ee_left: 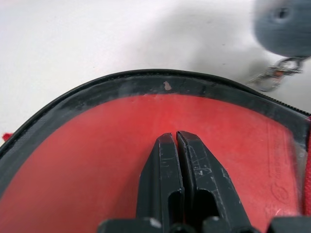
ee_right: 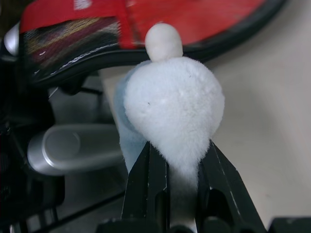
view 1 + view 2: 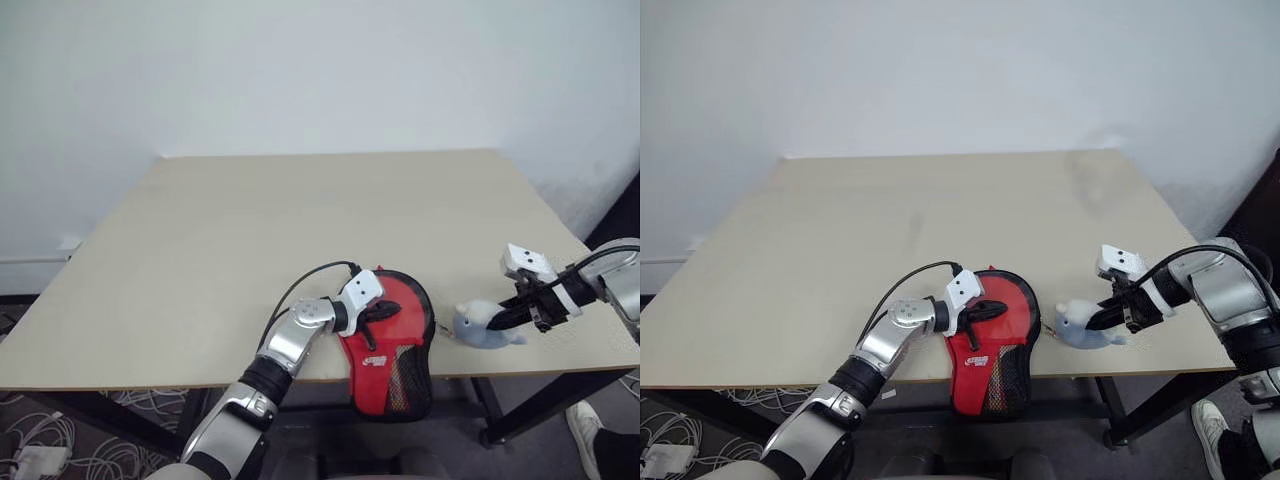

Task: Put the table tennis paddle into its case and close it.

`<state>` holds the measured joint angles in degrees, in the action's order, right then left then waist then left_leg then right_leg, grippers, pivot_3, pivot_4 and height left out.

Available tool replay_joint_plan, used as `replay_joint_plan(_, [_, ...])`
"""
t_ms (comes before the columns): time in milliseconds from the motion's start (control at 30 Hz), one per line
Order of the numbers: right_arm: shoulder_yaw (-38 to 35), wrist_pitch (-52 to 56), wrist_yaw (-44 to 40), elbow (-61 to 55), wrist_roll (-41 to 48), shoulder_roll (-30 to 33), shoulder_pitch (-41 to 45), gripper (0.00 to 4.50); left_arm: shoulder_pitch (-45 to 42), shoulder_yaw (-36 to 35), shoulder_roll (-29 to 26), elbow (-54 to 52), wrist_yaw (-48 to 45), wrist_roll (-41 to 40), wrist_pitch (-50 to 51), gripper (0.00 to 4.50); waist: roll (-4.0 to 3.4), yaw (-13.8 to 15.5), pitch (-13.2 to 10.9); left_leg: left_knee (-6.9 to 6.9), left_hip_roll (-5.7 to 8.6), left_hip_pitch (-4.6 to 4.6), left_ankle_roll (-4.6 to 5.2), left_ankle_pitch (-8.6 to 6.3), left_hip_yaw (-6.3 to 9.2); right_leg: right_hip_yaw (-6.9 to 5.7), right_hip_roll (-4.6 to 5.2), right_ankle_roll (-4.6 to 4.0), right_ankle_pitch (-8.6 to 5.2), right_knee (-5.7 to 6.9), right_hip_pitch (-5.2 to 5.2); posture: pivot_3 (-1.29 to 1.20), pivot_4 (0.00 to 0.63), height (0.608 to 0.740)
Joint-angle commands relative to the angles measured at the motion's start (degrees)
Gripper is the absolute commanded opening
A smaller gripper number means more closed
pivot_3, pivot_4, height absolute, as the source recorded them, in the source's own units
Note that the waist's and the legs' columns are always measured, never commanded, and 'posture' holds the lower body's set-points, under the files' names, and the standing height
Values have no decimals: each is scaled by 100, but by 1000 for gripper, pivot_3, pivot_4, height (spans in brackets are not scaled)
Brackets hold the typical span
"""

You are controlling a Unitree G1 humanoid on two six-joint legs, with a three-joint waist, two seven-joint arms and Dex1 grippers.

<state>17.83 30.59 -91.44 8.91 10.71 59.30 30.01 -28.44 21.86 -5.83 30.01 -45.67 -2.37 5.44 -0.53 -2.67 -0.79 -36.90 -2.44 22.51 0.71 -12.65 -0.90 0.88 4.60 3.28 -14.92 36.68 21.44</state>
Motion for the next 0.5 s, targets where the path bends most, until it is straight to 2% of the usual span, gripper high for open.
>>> replay_joint_plan(33, [-8, -209, -105, -540, 157, 261, -211, 194, 251, 95, -212, 747, 74, 350, 209, 0, 2, 0, -1, 0, 0, -1, 0, 0, 1, 0, 0, 1, 0, 0, -1, 0, 0, 740])
replay_joint_plan(333, [-109, -259, -105, -1413, 328, 583, -929, 194, 283, 119, -221, 746, 72, 363, 171, 0, 7, 4, -2, -1, 0, -2, -5, -5, 2, -3, 2, 5, -4, -2, -2, 0, 0, 740])
replay_joint_plan(500, [-24, -500, -106, -1699, 583, 1056, -1174, 194, 289, 133, -230, 754, 64, 373, 156, 0, 8, 19, -2, -3, 1, -2, -16, -19, 1, -5, 5, 7, -9, -4, -3, 0, 0, 740])
